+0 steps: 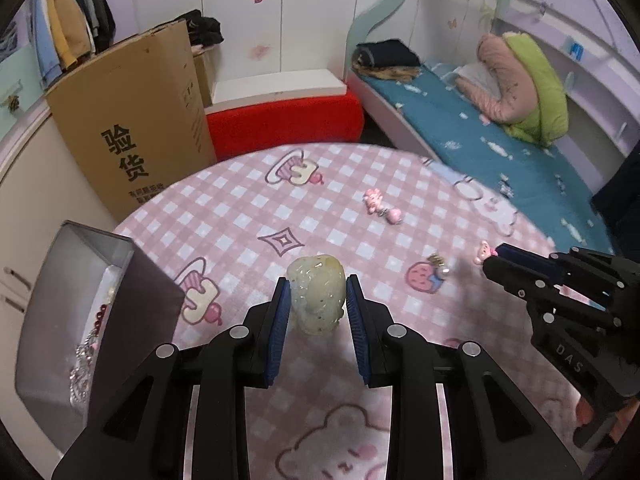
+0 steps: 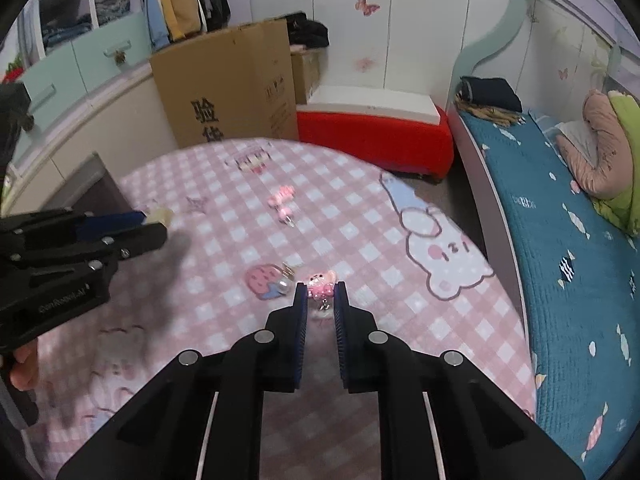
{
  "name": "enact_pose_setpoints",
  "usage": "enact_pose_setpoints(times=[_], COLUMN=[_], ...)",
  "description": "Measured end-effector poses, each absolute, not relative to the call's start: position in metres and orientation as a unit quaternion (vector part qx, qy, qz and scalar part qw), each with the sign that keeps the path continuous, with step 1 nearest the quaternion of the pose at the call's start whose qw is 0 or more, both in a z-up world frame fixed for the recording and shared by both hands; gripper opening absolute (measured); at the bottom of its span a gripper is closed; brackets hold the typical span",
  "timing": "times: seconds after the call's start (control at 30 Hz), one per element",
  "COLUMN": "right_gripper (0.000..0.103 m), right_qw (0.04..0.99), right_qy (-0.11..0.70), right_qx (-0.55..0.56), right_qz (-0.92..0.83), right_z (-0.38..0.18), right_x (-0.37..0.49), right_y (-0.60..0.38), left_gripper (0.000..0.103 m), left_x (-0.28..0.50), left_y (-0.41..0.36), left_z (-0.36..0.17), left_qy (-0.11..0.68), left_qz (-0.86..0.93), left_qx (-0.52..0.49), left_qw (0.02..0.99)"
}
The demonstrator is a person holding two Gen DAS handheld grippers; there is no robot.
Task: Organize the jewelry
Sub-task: 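Lift the jade pendant with the left tool while the right tool grasps a pink charm, then lower the jade pendant and pink charm into the grey box and open both tools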
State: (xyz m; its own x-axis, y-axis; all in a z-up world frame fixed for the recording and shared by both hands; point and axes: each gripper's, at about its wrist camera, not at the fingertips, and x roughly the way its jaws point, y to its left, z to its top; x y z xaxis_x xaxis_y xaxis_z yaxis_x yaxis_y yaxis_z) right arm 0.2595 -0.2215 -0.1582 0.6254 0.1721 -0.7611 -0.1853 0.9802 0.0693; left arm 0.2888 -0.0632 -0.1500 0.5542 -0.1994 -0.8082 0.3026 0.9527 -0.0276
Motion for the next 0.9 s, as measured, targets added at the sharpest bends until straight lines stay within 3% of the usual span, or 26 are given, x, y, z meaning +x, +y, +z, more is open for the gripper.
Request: enact_pose_setpoints(times=[0.47,0.67,0.9], right_gripper=[0.013,0.013,0.013], right_qw=[0.922,0.913,0.891], right_qy=[0.33,0.328,0.356], right_qx=[0.008,-0.001,0.004], right_qz=[0.201,0.241,0.281], right_z=[-0.053,-0.04,-0.05], right_x=[0.234,0.235,0.251], right_y=[-0.147,-0.099,-0.046], left_gripper=[0.029,0.029,0.029], left_x=[0.243,0.237,0.241], left_y=[0.016,0.063,0.102], left_z=[-0.044,-0.04,-0.072], left_qy=[0.354,0.358,0.399], left_qz=[-0.136,-0.101,-0.079], left_qx=[0.019,0.008,0.005], left_qw=[0.925,0.928,0.914])
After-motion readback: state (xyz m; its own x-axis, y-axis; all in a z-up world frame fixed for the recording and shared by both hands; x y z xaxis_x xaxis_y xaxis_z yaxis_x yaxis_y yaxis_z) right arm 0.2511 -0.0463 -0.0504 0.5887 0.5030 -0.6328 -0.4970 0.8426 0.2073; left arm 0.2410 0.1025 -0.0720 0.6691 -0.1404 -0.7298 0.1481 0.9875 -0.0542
